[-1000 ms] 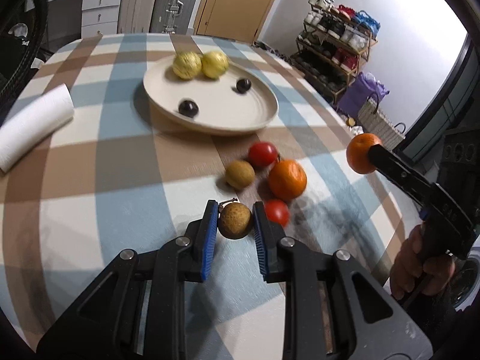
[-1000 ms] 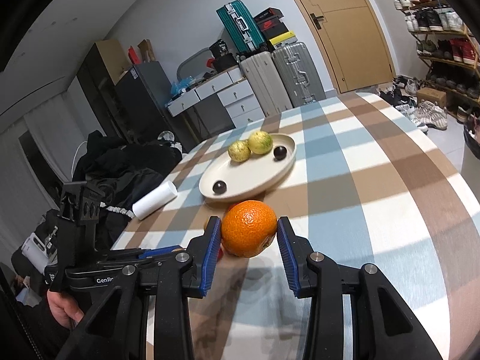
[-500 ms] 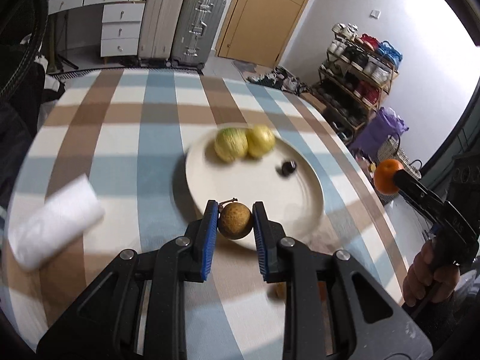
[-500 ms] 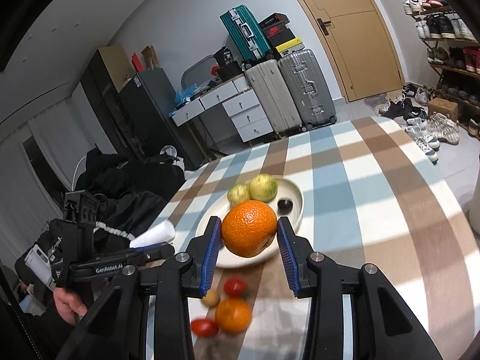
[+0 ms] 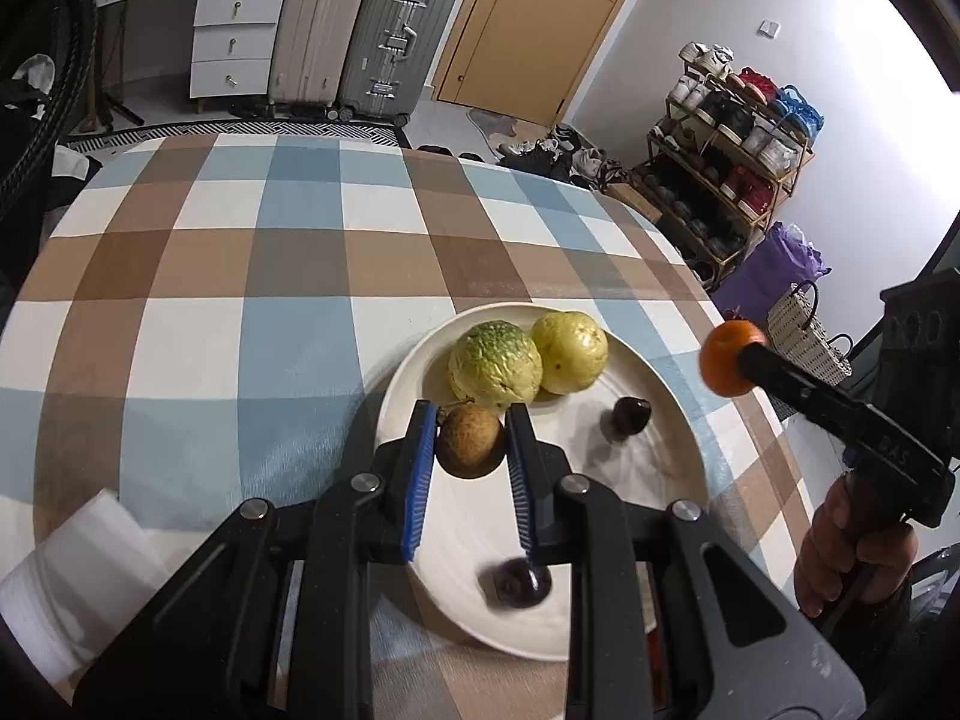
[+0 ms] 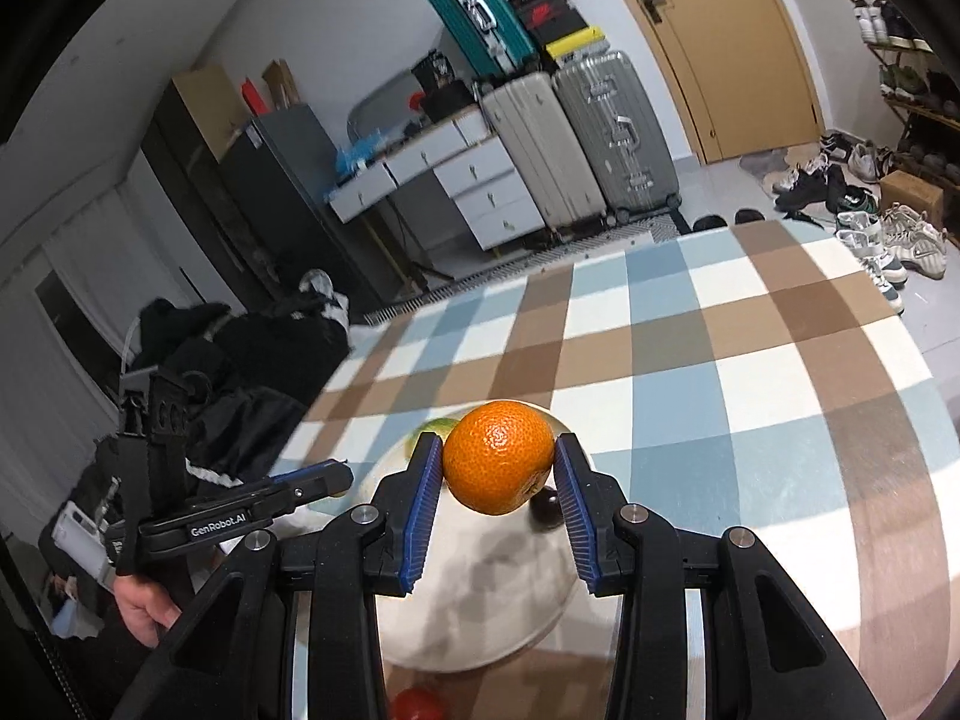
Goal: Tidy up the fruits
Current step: 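Carry the orange and brown fruit onto the cream plate and open both tools, then withdraw both tools from the plate back toward the remaining fruits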
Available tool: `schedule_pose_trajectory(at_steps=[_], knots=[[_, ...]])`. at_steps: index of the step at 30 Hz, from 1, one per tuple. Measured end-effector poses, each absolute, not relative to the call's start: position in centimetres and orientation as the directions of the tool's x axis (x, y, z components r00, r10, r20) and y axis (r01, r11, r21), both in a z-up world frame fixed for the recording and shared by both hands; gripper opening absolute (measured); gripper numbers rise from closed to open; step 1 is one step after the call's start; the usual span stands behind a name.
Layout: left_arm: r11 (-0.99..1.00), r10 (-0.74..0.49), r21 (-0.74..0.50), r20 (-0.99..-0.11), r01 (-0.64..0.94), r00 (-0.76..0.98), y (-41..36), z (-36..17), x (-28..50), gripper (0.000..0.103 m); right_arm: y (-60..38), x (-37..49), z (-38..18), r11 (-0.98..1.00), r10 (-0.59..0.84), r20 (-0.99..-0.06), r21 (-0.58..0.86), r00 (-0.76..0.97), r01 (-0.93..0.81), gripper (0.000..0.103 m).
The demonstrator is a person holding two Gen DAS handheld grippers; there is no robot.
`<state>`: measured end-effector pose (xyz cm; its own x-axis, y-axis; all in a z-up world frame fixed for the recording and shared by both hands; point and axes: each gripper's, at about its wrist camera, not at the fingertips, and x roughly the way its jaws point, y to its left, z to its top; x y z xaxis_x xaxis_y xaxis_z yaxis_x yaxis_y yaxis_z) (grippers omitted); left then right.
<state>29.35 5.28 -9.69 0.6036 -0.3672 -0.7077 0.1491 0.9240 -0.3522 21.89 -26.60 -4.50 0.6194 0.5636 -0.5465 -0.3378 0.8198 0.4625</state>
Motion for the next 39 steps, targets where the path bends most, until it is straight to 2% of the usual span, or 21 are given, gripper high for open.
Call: schedule_pose_trajectory(at_steps=[21,28,30,31,32,39], knots=[[0.932,-0.358,-0.317,-0.73,0.177,0.582,4.3,-11.7,31.8,0.021,-22.1,27.8,-9.3,0.869,0.49,-0.685,0.332,0.54,-0.367,0.039],[0.938,-0.34,-0.306,-0.738,0.16,0.582,4.2,-11.7,32.0,0.021,-22.0,28.0,-9.4,0.88,0.47,-0.691,0.318,0.549,-0.352,0.04],[0.942,-0.333,-0.295,-0.741,0.162,0.583,4.1,-11.6,31.8,0.023,-22.2,28.0,-9.4,0.879,0.472,-0.689,0.323,0.55,-0.351,0.043],[0.944,-0.326,-0.287,-0.741,0.162,0.587,4.0,-11.4,31.5,0.023,-22.3,27.9,-9.4,0.877,0.477,-0.684,0.329,0.552,-0.35,0.051],[0.945,-0.323,-0.283,-0.74,0.163,0.59,4.0,-11.2,31.3,0.026,-22.5,27.9,-9.3,0.875,0.482,-0.678,0.337,0.556,-0.348,0.054],[0.957,-0.286,-0.245,-0.725,0.154,0.626,3.8,-9.1,28.7,0.042,-24.0,25.7,-7.0,0.87,0.492,-0.623,0.359,0.608,-0.337,0.055]])
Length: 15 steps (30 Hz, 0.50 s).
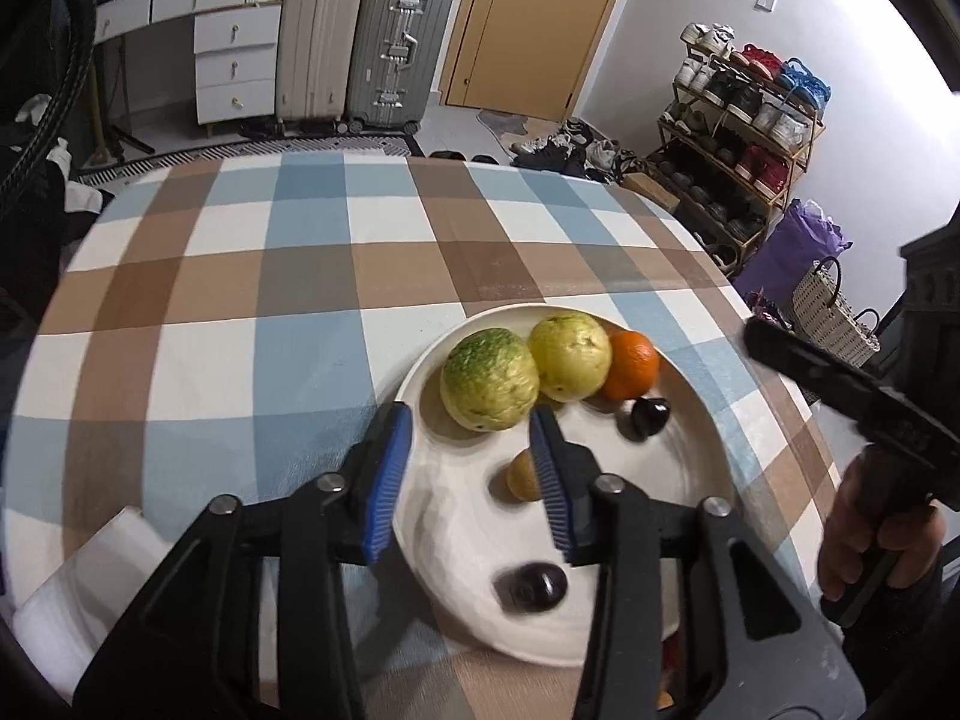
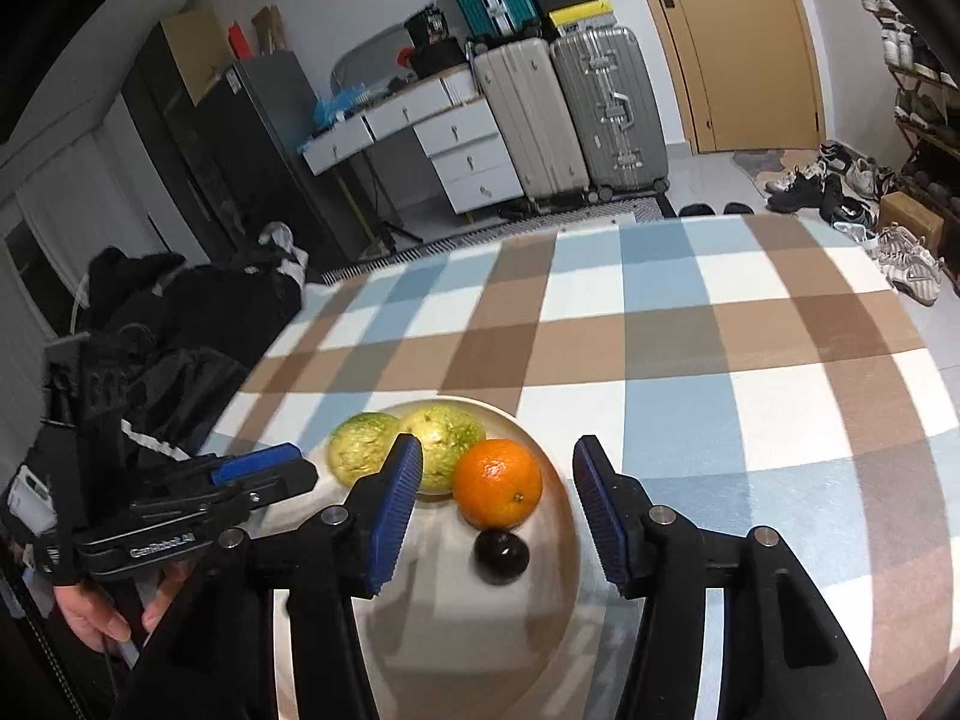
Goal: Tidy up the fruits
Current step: 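Withdraw both tools from the plate back toward the remaining fruits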
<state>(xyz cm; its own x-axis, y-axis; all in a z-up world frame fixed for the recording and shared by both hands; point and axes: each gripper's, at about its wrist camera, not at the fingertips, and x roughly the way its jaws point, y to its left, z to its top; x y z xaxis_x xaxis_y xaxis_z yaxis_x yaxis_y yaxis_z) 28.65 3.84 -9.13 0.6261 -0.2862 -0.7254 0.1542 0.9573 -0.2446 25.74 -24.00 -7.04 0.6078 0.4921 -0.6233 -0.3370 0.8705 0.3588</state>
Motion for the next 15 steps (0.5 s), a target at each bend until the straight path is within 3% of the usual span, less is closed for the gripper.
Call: schedule_pose_trajectory(at_steps=[6,9,11,15], knots=[[0.965,-0.262,-0.211,-0.693,0.158,0.672,3.0,-6.5,24.2,0.06,-25.9,20.8,-3.6,0.868,0.493,-0.545,0.361,0.678,-0.341,0.074],[0.969,-0.244,-0.198,-0.679,0.148,0.693,2.6,-5.4,22.0,0.072,-26.6,17.8,-2.1,0.867,0.491,-0.51,0.361,0.706,-0.343,0.09],[0.973,-0.227,-0.191,-0.668,0.132,0.709,2.4,-4.8,20.2,0.084,-27.0,15.8,-1.3,0.868,0.488,-0.485,0.362,0.726,-0.341,0.095],[0.983,-0.18,-0.146,-0.657,0.11,0.732,2.0,-3.9,17.1,0.085,-27.3,11.9,0.0,0.87,0.48,-0.461,0.362,0.747,-0.336,0.099]])
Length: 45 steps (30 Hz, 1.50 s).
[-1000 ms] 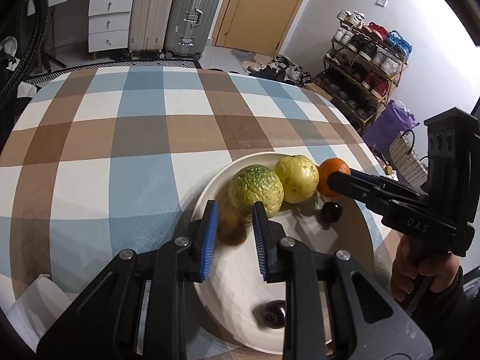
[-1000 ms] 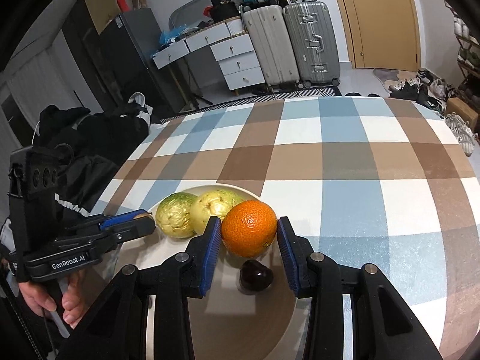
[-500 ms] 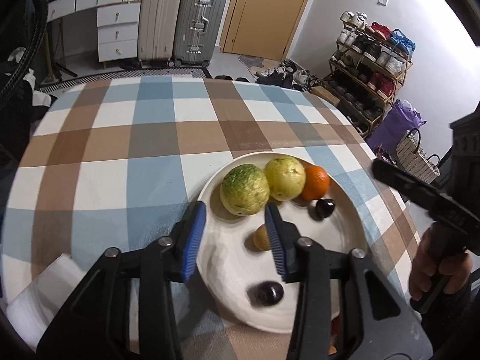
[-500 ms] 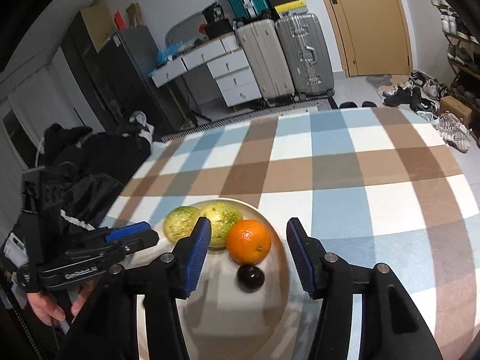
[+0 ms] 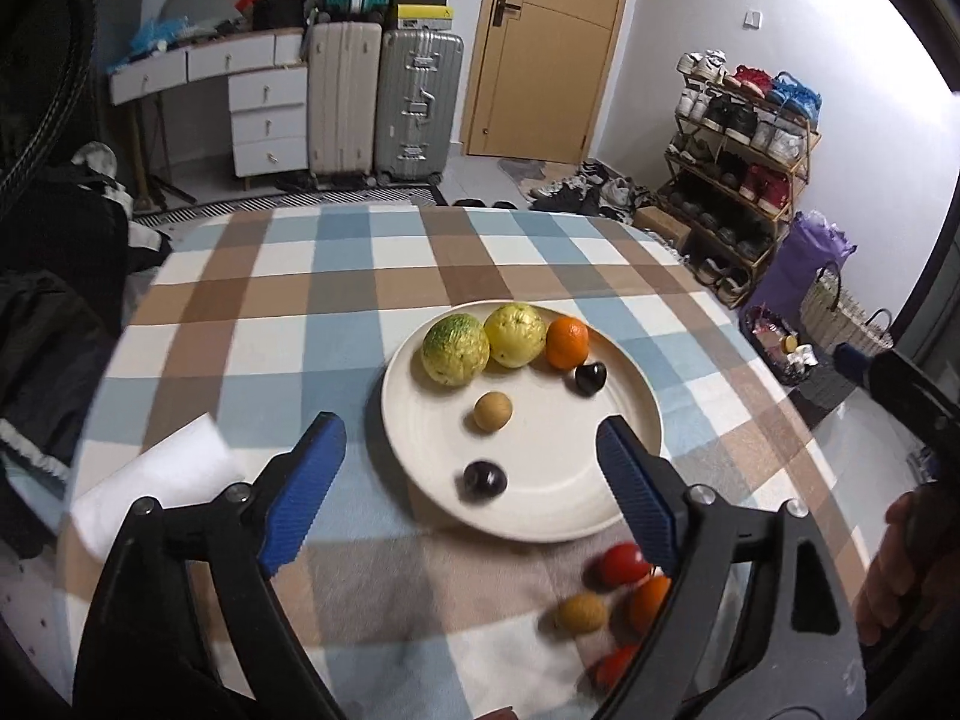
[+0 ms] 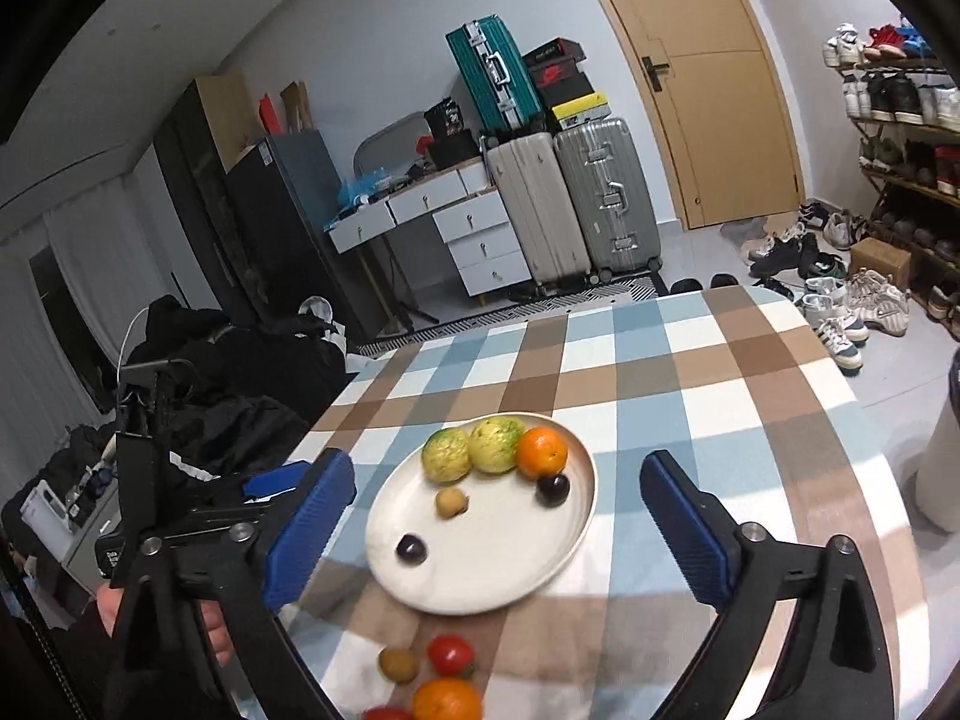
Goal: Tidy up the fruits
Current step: 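Withdraw both tools from the plate back toward the remaining fruits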
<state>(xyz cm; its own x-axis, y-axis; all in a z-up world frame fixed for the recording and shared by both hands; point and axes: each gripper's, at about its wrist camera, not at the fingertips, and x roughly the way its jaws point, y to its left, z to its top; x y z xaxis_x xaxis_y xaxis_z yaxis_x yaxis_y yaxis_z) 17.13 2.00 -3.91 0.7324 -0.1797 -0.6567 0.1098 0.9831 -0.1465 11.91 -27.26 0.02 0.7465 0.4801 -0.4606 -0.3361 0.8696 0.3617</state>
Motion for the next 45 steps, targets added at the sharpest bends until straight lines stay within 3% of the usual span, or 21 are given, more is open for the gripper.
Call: schedule_pose_trajectory(at_steps=[4,7,14,18,26,36,41,45], knots=[[0.988,-0.153,-0.121,-0.659,0.097,0.736,1.6,-3.7,14.3,0.09,-27.0,8.9,0.8,0.875,0.474,-0.449,0.337,0.757,-0.348,0.102],[0.992,-0.122,-0.087,-0.645,0.086,0.755,1.3,-3.7,12.2,0.101,-26.7,6.9,1.0,0.875,0.474,-0.436,0.331,0.765,-0.353,0.103],[0.993,-0.118,-0.066,-0.652,0.099,0.749,0.4,-4.8,8.7,0.102,-25.9,3.9,-0.2,0.883,0.462,-0.459,0.316,0.759,-0.347,0.103],[0.995,-0.088,-0.027,-0.671,0.095,0.737,-0.6,-6.5,7.6,0.102,-25.7,2.4,-1.5,0.887,0.455,-0.471,0.314,0.756,-0.338,0.103],[0.981,-0.178,-0.078,-0.738,0.18,0.651,-2.4,-9.8,7.1,0.102,-26.8,0.8,-5.0,0.897,0.429,-0.499,0.338,0.754,-0.286,0.103],[0.974,-0.17,-0.043,-0.785,0.223,0.595,-4.2,-12.0,8.4,0.102,-28.2,0.1,-6.6,0.902,0.41,-0.523,0.352,0.747,-0.249,0.103],[0.962,-0.226,-0.087,-0.784,0.257,0.579,-4.4,-12.3,8.7,0.101,-28.5,0.3,-7.1,0.901,0.409,-0.531,0.363,0.742,-0.238,0.103],[0.953,-0.264,-0.12,-0.777,0.278,0.571,-4.3,-12.2,8.8,0.087,-28.5,0.5,-7.6,0.899,0.414,-0.54,0.371,0.733,-0.234,0.103]])
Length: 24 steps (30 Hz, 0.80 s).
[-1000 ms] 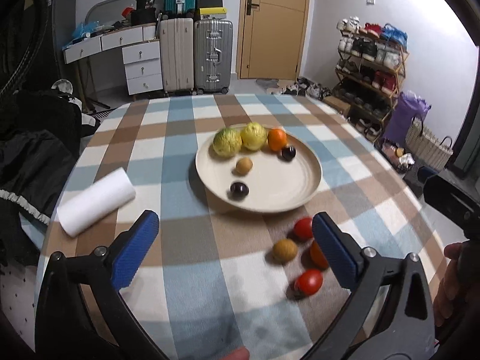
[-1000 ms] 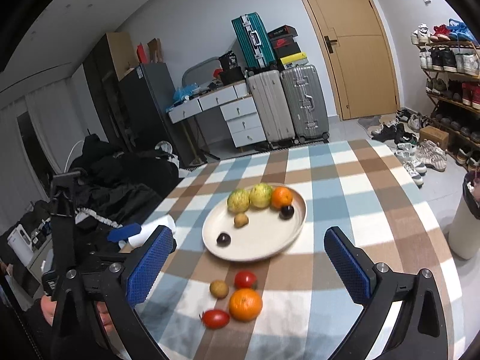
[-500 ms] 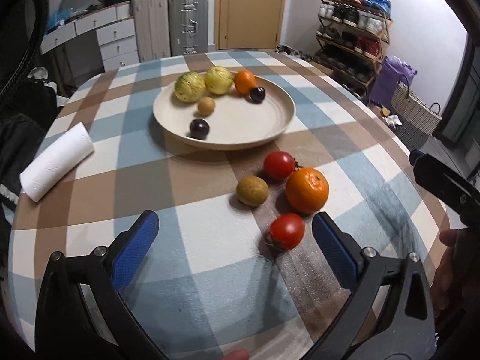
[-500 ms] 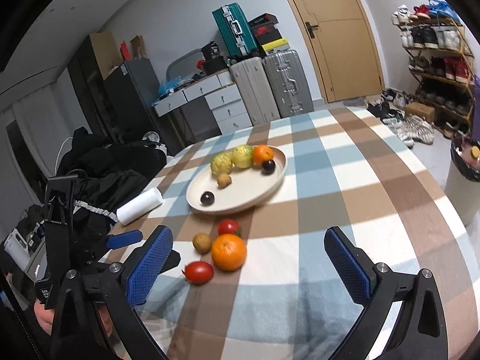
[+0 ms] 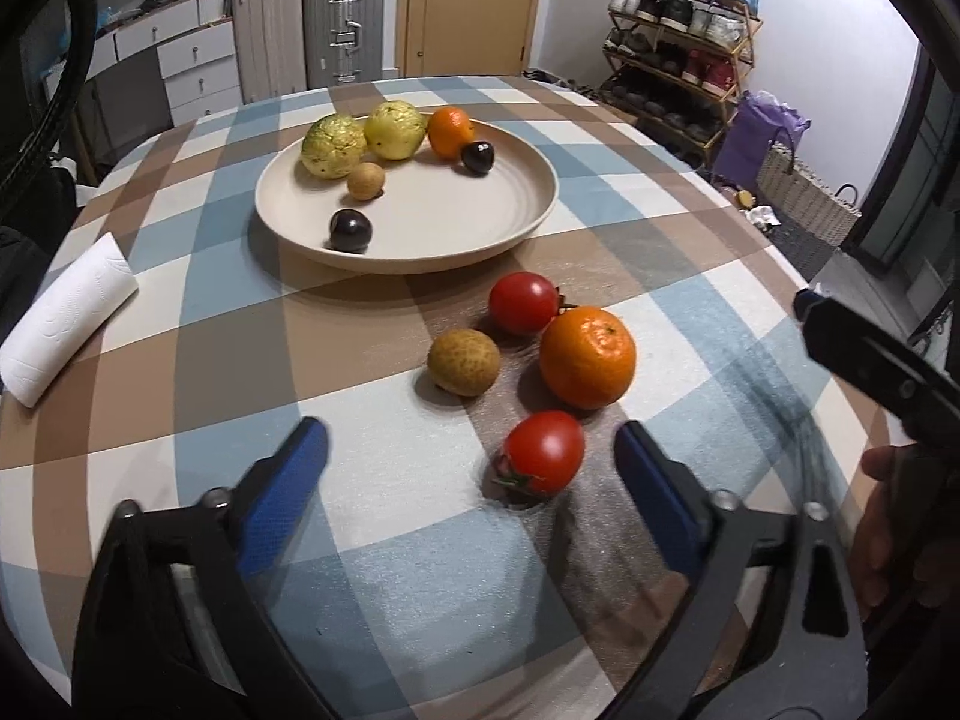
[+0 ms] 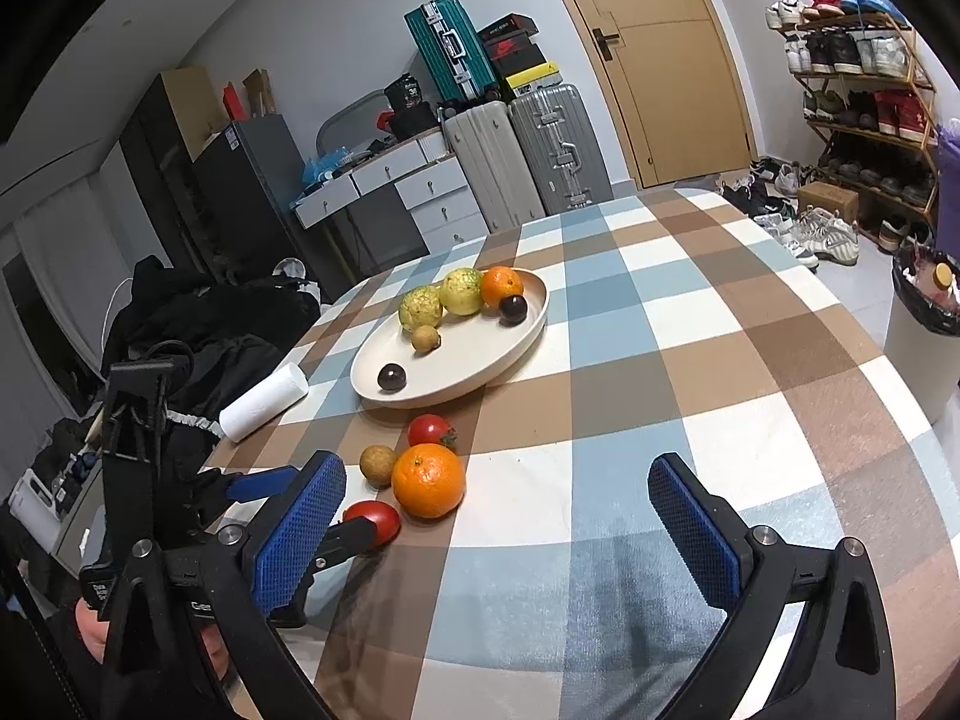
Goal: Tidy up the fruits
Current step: 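Withdraw both tools from the plate back toward the remaining fruits, then close the left tool on a red tomato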
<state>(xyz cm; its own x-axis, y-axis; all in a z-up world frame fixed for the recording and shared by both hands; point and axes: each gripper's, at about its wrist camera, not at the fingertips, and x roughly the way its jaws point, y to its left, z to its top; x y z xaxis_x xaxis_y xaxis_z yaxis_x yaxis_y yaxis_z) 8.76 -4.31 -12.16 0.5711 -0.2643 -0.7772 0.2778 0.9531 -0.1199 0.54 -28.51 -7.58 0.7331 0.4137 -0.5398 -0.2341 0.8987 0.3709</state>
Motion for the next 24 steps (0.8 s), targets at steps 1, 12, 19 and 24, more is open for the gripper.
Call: schedule_pose_trajectory(at_steps=[1,12,19,24], knots=[[0.95,-0.274,-0.128,-0.778,0.285,0.565,-4.3,-12.2,8.8,0.082,-28.5,0.6,-7.7,0.899,0.413,-0.543,0.371,0.732,-0.232,0.103],[0.896,-0.393,-0.207,-0.779,0.392,0.489,-5.3,-12.6,8.4,0.026,-28.6,0.6,-7.9,0.899,0.413,-0.549,0.374,0.726,-0.228,0.103],[0.886,-0.431,-0.252,-0.758,0.39,0.489,-4.4,-12.5,8.1,0.026,-28.5,0.5,-7.9,0.9,0.412,-0.553,0.371,0.724,-0.228,0.103],[0.893,-0.433,-0.269,-0.733,0.361,0.525,-2.2,-11.4,7.9,0.026,-28.1,0.8,-7.7,0.897,0.421,-0.558,0.371,0.715,-0.239,0.103]])
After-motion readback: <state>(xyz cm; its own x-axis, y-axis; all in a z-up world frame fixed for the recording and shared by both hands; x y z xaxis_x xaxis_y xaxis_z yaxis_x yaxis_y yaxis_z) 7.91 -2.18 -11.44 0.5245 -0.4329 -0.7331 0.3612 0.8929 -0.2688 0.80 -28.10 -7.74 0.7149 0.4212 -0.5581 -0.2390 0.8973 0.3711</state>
